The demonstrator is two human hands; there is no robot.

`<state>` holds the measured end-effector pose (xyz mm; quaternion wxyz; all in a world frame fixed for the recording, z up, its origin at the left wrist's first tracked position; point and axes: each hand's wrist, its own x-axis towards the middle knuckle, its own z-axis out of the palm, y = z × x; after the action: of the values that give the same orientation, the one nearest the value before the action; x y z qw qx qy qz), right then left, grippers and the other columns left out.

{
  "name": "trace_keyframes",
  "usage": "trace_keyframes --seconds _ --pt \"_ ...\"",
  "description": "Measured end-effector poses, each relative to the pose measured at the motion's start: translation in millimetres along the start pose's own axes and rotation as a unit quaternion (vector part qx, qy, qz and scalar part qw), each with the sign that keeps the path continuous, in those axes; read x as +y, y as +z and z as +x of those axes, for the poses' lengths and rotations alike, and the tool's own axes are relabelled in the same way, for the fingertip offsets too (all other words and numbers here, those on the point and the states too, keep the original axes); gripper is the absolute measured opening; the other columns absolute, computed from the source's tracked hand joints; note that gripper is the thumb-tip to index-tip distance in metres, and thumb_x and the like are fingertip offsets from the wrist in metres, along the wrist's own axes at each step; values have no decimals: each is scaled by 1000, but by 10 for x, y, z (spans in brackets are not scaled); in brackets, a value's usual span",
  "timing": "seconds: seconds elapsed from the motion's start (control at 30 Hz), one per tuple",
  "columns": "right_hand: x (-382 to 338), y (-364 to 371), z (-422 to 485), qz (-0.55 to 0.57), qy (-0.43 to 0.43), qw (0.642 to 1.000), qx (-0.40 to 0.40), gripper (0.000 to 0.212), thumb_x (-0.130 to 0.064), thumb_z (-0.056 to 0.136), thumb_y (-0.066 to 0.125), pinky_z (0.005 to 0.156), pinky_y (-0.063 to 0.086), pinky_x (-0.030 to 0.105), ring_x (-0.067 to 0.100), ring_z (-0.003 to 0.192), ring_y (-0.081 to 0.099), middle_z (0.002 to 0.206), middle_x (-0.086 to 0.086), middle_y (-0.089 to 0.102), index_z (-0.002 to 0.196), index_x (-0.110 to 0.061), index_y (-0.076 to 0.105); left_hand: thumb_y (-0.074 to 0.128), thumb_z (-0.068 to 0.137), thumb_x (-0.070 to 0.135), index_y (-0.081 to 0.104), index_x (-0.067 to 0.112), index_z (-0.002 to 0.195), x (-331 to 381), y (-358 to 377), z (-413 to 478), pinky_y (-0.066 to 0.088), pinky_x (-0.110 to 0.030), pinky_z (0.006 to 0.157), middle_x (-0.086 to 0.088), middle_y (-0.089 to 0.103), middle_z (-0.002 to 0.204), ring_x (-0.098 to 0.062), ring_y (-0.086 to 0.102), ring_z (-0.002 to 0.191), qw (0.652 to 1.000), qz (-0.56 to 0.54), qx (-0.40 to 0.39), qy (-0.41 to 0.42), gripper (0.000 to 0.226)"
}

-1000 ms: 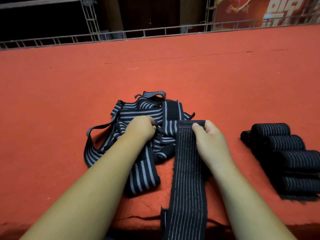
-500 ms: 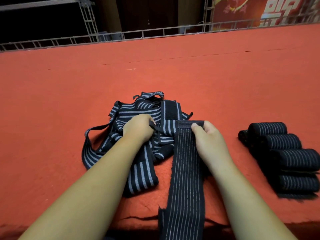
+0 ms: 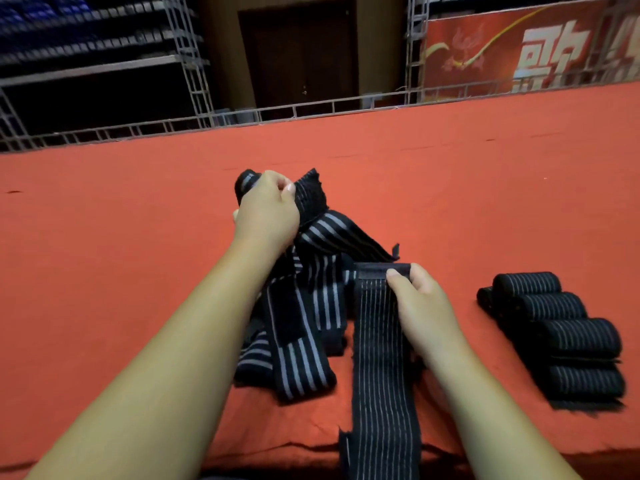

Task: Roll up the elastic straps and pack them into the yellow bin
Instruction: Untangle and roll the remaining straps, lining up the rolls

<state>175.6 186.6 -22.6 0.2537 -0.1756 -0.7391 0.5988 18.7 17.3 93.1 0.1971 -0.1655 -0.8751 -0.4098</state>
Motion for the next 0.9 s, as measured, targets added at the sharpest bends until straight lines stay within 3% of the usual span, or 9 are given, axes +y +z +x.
trace_keyframes --seconds 0.1,0.2,0.33,0.43,0.47,0.53,0.63,0.77,0.9 --pt "-235 -21 -177 53 -15 998 -10 25 -30 108 57 77 50 42 15 82 64 97 15 74 100 -7 64 50 113 31 55 27 107 186 -230 -52 44 -39 86 -1 66 104 -32 62 102 999 25 -28 23 8" --pt "-532 -21 -354 100 -26 994 -29 18 -24 110 57 79 53 39 13 86 69 103 10 79 108 -13 71 50 114 28 54 23 107 356 -407 -149 44 -37 70 -7 68 99 -31 63 85 997 38 -64 25 9" --pt "-826 38 -464 99 -54 991 -75 20 -26 110 59 101 55 40 8 112 72 122 -4 78 118 -36 75 47 115 24 59 17 110 411 -546 -265 60 -33 59 -9 69 78 -19 70 54 980 -147 -110 -77 15" --pt "-954 62 -466 34 -110 989 -88 19 -25 111 60 116 39 22 -22 128 49 155 -25 50 109 -41 69 48 116 22 63 11 109 386 -603 -323 59 -32 53 -8 67 87 -12 62 55 945 -262 -152 -122 19" --pt "-995 61 -455 11 -124 988 -87 18 -24 111 60 110 35 11 -28 126 44 154 -29 43 103 -37 68 49 116 21 63 11 109 385 -624 -361 57 -28 50 -7 64 87 -10 58 53 936 -279 -172 -132 19" --pt "-1033 60 -419 -1 -129 988 -85 16 -23 111 59 92 39 1 -15 116 57 136 -29 58 101 -31 68 48 116 21 64 12 111 397 -664 -450 58 -27 51 -5 63 86 -8 55 50 919 -303 -205 -149 19" --pt "-1063 55 -356 -42 -119 989 -77 17 -27 110 58 74 47 26 10 88 64 95 -8 74 99 -18 66 49 116 21 62 9 116 432 -731 -529 59 -28 50 -7 62 89 -7 56 45 905 -337 -193 -170 17" --pt "-1082 56 -272 -138 -124 981 -50 26 -28 108 57 68 41 37 20 79 54 85 5 66 92 -7 54 47 116 19 58 3 126 458 -781 -525 63 -33 50 -17 62 104 -9 64 44 897 -387 -95 -192 22" --pt "-1047 9 -173 -210 -69 975 -16 26 -17 104 54 64 33 42 27 78 50 80 5 56 82 -7 43 40 118 17 55 1 124 443 -978 -418 68 -41 64 -17 68 99 -15 72 53 836 -500 18 -223 23"
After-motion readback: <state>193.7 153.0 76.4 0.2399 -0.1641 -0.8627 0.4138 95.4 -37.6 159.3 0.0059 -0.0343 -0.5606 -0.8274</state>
